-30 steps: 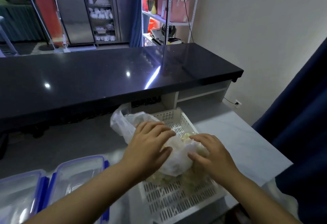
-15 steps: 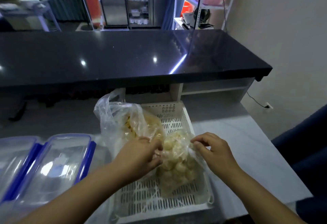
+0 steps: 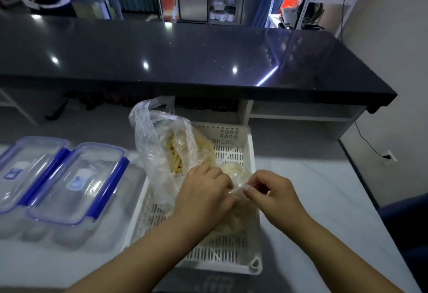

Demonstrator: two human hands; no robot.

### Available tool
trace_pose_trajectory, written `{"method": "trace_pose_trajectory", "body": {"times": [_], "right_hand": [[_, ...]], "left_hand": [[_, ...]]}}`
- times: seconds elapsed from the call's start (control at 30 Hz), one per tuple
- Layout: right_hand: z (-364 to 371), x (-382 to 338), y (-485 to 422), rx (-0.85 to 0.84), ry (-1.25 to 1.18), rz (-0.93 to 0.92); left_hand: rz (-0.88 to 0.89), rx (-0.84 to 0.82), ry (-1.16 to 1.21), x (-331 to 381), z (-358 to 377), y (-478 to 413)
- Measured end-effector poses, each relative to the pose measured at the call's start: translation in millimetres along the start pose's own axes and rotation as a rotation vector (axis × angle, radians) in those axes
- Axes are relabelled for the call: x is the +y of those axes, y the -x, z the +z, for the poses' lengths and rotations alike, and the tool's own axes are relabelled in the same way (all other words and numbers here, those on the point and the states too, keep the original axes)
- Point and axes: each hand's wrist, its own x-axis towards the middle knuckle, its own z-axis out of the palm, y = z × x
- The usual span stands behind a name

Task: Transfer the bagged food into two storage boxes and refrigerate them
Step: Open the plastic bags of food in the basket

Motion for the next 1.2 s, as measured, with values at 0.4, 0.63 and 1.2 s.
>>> {"method": "trace_pose_trajectory", "body": {"times": [0.4,0.63,1.2], "right_hand": [[-40,-39,-30,0.030,-0.347,-0.071],[-32,-15,-35,0.049,-0.434,0.101],[-26,-23,-48,-0.215,-0.279,0.016]], "left_hand": [[-0.141,0.076,0.089,0,-3,16],[-0.193,0.079,0.050,8,4,8],[-0.354,0.357,0.542,2,-33,35]]}}
